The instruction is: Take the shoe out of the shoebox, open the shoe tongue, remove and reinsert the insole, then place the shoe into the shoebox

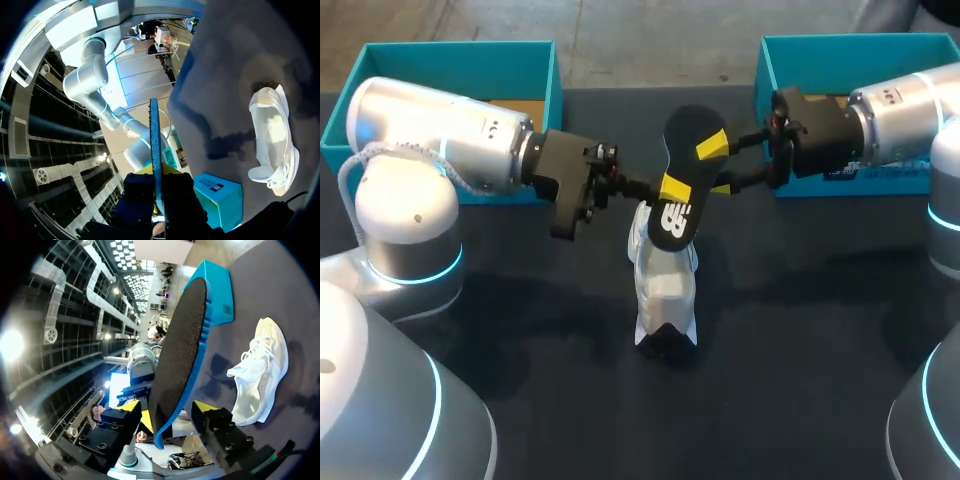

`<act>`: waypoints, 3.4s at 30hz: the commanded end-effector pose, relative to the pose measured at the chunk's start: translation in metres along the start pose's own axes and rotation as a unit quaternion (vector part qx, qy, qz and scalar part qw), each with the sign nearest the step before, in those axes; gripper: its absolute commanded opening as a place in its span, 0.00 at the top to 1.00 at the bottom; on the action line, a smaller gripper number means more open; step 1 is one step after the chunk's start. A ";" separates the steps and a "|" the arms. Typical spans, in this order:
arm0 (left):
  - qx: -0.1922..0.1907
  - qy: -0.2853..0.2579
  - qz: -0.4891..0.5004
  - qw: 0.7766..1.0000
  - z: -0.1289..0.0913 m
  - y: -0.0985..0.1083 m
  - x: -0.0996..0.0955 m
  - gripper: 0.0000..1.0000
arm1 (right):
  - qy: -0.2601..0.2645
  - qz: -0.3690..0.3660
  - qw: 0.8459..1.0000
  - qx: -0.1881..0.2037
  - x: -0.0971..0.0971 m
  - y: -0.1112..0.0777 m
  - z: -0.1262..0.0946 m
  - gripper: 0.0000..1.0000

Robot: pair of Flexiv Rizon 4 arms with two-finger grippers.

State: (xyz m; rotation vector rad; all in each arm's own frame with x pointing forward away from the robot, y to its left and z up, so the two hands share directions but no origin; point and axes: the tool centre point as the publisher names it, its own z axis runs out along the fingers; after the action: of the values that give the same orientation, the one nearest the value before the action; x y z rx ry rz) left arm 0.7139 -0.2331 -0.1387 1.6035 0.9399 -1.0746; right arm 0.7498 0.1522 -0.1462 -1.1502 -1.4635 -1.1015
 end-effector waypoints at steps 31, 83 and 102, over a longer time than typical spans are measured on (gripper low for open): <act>-0.003 0.000 -0.023 1.000 0.004 -0.010 0.009 1.00 | -0.013 -0.004 1.000 -0.027 -0.001 0.004 -0.003 1.00; 0.094 0.460 -0.155 0.869 -0.069 0.045 -0.061 0.00 | -0.010 0.016 1.000 0.006 -0.027 0.004 0.002 1.00; 0.091 0.559 -0.108 0.817 -0.058 0.065 -0.079 0.00 | -0.006 0.013 1.000 0.021 -0.033 0.009 0.002 1.00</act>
State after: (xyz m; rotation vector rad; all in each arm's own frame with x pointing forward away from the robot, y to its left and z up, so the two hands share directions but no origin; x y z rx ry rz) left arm 0.7609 -0.1940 -0.0422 2.2629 1.7582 -0.4236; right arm 0.7577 0.1499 -0.1751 -1.1555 -1.4704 -1.0489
